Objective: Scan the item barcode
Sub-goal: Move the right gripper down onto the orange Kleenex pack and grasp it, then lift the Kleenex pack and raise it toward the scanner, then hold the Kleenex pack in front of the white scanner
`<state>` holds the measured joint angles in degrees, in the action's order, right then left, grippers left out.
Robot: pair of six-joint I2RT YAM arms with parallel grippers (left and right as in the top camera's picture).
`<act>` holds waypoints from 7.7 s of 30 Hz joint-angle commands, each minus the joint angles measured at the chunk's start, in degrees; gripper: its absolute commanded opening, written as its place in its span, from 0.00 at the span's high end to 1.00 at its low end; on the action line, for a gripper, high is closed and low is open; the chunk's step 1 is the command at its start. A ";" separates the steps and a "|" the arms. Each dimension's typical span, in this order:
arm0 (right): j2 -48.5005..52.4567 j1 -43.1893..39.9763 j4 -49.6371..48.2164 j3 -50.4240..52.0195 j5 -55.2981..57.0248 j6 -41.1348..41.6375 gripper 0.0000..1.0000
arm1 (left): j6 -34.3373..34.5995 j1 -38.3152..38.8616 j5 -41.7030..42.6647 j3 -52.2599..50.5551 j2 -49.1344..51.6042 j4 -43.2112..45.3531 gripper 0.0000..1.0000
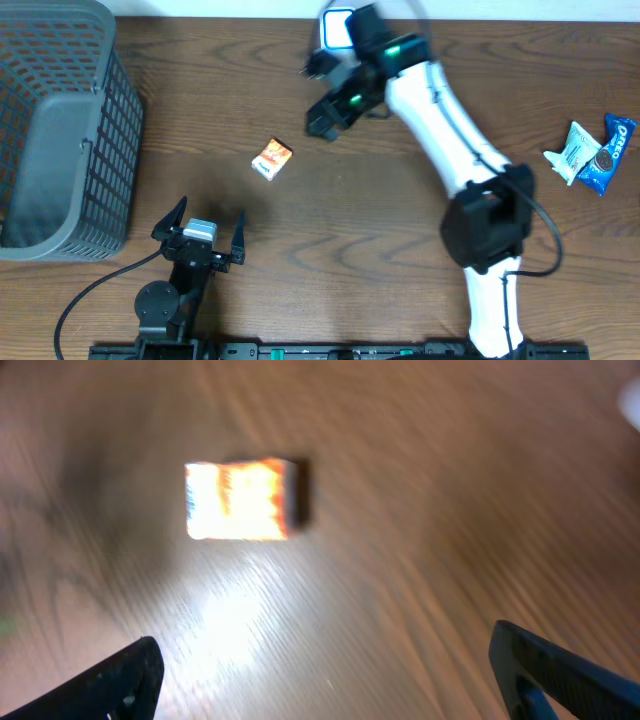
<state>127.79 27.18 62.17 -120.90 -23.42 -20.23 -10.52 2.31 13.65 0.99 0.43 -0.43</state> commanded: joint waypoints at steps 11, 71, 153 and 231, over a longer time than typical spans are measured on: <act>9.18 14.19 -10.58 0.00 12.41 -0.37 0.01 | 0.26 0.02 1.31 -0.76 -0.20 -2.16 0.02; 10.88 15.63 -4.13 -1.92 21.75 25.00 0.37 | 0.26 0.02 1.31 -0.76 -0.20 -2.16 0.02; 14.95 3.85 35.17 -11.30 -4.00 33.07 0.50 | 0.26 0.02 1.31 -0.76 -0.20 -2.16 0.03; 12.48 -5.18 -64.30 6.91 29.35 22.27 0.43 | 0.26 0.02 1.31 -0.76 -0.20 -2.16 0.02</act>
<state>143.83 22.41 -4.58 -114.19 6.39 2.48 -10.52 2.31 13.63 0.99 0.43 -0.43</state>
